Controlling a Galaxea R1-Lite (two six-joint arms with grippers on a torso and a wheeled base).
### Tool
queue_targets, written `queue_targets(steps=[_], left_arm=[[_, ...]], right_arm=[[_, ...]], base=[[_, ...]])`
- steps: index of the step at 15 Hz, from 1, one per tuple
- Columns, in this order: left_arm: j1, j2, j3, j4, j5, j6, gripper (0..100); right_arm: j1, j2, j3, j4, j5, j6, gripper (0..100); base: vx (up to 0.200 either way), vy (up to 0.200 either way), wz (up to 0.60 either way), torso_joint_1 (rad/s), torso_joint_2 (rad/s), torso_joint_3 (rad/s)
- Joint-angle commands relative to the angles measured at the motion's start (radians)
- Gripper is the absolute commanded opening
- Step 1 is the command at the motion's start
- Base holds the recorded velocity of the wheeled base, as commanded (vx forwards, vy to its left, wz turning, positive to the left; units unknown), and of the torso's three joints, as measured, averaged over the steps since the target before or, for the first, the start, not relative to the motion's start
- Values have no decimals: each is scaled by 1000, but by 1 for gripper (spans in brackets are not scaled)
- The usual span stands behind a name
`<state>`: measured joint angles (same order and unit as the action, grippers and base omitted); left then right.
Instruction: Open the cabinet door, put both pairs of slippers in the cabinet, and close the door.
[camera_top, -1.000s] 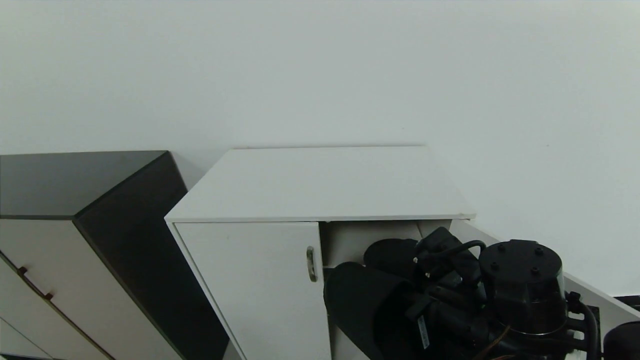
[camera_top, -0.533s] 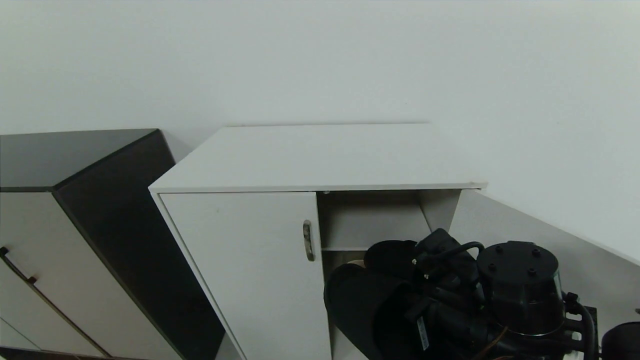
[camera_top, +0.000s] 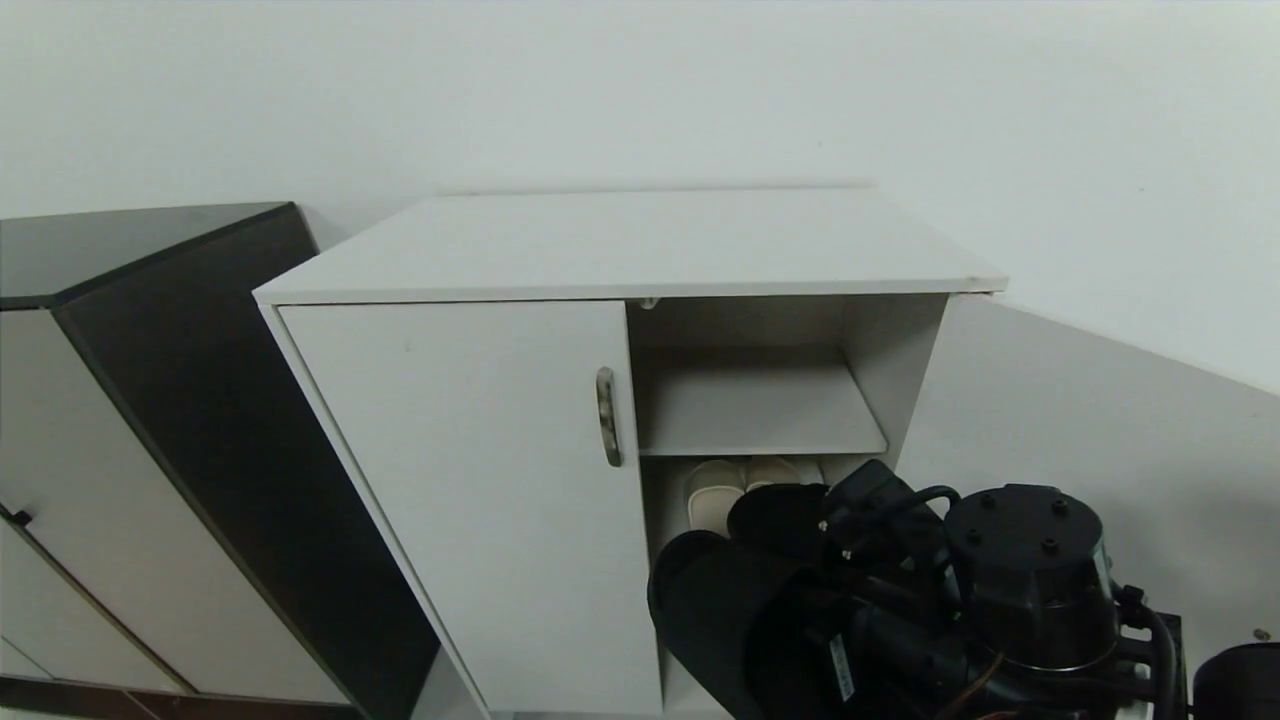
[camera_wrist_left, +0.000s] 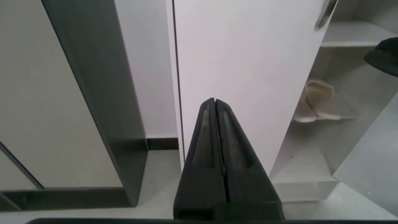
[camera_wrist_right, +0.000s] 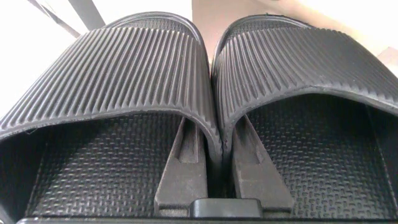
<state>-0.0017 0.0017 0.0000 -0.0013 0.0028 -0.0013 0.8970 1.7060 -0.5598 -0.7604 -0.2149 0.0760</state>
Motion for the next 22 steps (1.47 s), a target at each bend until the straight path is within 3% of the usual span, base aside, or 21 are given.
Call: queue_targets(steps=[1, 9, 15, 17, 18, 19, 21, 22], left_arm=[[0, 0, 0, 0, 0, 0, 0], [0, 0, 0, 0, 0, 0, 0], [0, 0, 0, 0, 0, 0, 0], [0, 0, 0, 0, -1, 0, 0], [0, 0, 0, 0, -1, 1, 0], [0, 0, 0, 0, -1, 1, 0], [0, 1, 0, 0, -1, 0, 0], [0, 1, 0, 0, -1, 1, 0]], right_arm=[[0, 6, 0, 0, 0, -1, 0], [-1, 14, 0, 0, -1, 1, 0], [-4, 27, -17, -16, -20, -2, 0], [-4, 58, -69, -25, -126, -8, 0], [2, 112, -175, 55, -319, -5, 0], [10, 139, -232, 90, -388, -1, 0], [43, 149, -292, 142, -399, 41, 0], [46, 138, -330, 237, -400, 74, 0]], base=[[0, 0, 0, -129, 466, 334], [0, 0, 0, -58, 423, 369], [0, 0, 0, -1, 54, 50], [0, 0, 0, 0, 0, 0], [0, 0, 0, 0, 0, 0], [0, 0, 0, 0, 0, 0], [0, 0, 0, 0, 0, 0], [0, 0, 0, 0, 0, 0]])
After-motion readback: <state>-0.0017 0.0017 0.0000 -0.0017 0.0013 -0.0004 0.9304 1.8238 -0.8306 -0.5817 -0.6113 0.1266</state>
